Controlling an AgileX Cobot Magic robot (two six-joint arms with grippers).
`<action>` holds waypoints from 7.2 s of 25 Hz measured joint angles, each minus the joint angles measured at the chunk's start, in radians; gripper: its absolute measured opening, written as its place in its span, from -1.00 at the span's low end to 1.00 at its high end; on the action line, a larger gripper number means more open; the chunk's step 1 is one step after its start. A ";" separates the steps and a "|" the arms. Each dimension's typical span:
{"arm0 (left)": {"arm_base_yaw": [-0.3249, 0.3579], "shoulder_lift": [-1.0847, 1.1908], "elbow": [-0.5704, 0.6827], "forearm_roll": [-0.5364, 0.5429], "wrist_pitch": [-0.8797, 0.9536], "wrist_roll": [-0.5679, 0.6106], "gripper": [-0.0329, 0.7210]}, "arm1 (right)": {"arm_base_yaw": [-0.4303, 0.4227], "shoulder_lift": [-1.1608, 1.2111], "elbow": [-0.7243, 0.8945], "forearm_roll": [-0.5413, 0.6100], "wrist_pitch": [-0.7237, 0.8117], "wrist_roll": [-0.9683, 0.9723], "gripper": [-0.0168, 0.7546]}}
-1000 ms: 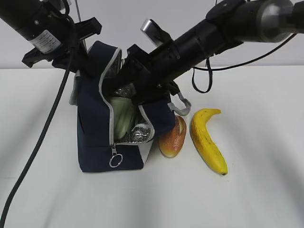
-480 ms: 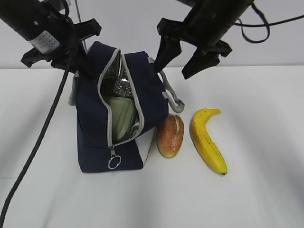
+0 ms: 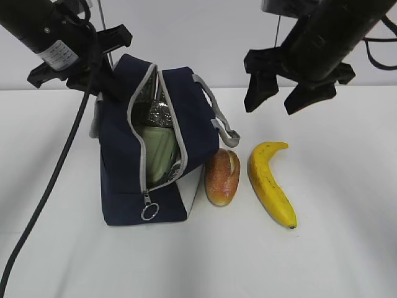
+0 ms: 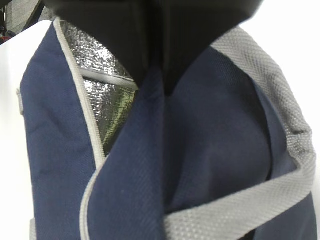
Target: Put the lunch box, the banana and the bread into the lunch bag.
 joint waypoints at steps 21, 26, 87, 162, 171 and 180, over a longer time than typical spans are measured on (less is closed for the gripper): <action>0.000 0.000 0.000 0.000 0.000 0.000 -0.91 | 0.000 0.094 0.282 -0.075 -0.224 0.002 0.55; 0.000 0.000 0.000 0.001 0.000 0.000 -0.91 | 0.000 0.159 0.282 -0.056 -0.259 0.002 0.55; 0.000 0.000 0.000 0.004 0.000 0.000 -0.91 | 0.000 0.048 -0.125 0.580 0.156 -0.457 -0.23; 0.000 0.000 0.000 0.003 0.003 0.000 -0.91 | 0.042 0.348 -0.166 0.923 0.032 -0.534 0.69; 0.000 0.000 0.000 0.003 0.004 0.000 -0.91 | 0.008 0.185 -0.181 0.760 0.075 -0.438 0.45; 0.000 0.000 0.000 0.004 0.004 0.000 -0.91 | 0.008 0.044 -0.069 0.361 0.029 -0.221 0.43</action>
